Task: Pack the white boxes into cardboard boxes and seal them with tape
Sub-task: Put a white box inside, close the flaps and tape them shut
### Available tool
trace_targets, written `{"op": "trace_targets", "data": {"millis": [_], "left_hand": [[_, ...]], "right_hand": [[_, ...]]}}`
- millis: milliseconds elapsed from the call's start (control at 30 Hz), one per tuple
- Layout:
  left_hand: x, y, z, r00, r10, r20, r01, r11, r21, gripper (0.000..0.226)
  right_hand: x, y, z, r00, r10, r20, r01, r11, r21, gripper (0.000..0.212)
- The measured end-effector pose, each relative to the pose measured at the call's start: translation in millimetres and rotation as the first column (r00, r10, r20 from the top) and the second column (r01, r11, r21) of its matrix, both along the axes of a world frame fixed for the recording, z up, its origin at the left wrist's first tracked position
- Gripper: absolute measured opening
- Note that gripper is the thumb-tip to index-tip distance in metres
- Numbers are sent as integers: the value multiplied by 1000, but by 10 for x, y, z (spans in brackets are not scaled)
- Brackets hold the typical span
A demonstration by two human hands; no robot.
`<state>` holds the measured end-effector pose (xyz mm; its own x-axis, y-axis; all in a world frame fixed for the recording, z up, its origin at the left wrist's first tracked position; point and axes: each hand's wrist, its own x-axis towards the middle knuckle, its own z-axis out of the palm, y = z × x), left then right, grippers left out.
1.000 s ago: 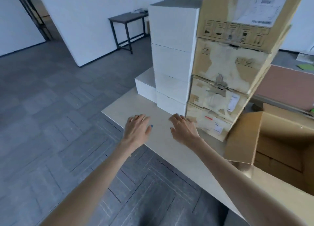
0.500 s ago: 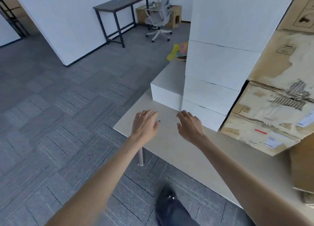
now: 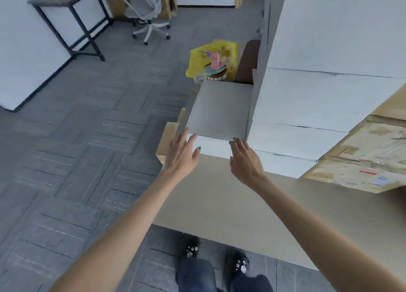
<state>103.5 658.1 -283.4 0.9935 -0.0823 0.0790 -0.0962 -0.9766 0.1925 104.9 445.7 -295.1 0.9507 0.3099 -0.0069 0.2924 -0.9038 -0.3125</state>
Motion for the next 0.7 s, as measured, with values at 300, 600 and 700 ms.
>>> {"op": "trace_targets", "data": {"millis": [300, 600, 700], "left_hand": [[874, 292, -359, 888, -430, -163, 447, 891, 85, 66], [1205, 708, -565, 802, -595, 45, 587, 800, 126, 69], [1311, 923, -600, 787, -616, 29, 609, 783, 122, 75]], "right_hand": [[186, 537, -171, 922, -373, -109, 366, 927, -76, 73], [136, 919, -367, 890, -455, 11, 454, 885, -109, 90], [129, 1074, -400, 881, -467, 81, 470, 882, -23, 77]]}}
